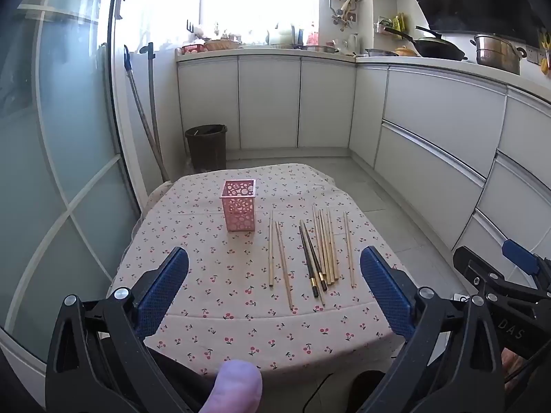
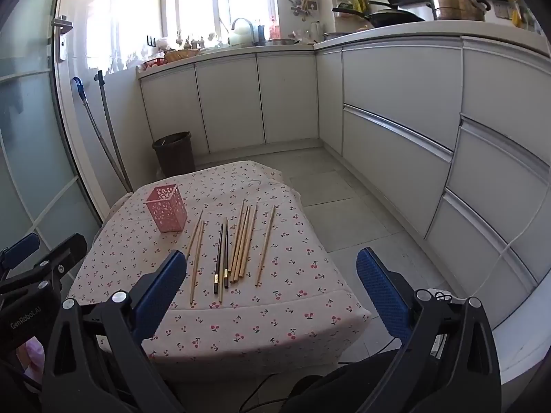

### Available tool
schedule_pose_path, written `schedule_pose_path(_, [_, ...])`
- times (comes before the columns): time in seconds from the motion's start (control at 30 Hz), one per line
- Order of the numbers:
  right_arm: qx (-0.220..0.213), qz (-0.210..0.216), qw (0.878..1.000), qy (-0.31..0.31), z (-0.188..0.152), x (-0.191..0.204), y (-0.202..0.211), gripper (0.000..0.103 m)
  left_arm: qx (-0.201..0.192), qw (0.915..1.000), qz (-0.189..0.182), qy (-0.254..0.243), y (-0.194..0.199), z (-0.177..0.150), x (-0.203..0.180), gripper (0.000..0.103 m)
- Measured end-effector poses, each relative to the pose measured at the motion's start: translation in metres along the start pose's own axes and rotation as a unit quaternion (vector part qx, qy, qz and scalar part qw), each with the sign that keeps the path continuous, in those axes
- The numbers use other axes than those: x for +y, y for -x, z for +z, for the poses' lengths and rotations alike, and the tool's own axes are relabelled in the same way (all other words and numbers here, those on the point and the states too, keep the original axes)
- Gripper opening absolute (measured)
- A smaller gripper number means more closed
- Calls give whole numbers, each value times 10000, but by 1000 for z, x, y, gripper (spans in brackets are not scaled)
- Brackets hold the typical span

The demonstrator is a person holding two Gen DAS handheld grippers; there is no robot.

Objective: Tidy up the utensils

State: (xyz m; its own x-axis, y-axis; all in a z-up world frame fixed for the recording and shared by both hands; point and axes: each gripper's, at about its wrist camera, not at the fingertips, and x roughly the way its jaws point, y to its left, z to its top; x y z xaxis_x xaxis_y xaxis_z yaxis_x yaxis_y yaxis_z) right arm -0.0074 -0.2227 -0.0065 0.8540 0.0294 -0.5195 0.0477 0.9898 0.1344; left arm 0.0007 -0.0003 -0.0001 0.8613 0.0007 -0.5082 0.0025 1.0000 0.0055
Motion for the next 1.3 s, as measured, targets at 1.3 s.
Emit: schedule_pose_path(1.3, [184, 51, 9998, -58, -3, 4, -8, 96, 175, 9998, -40, 46, -10, -5, 2, 96])
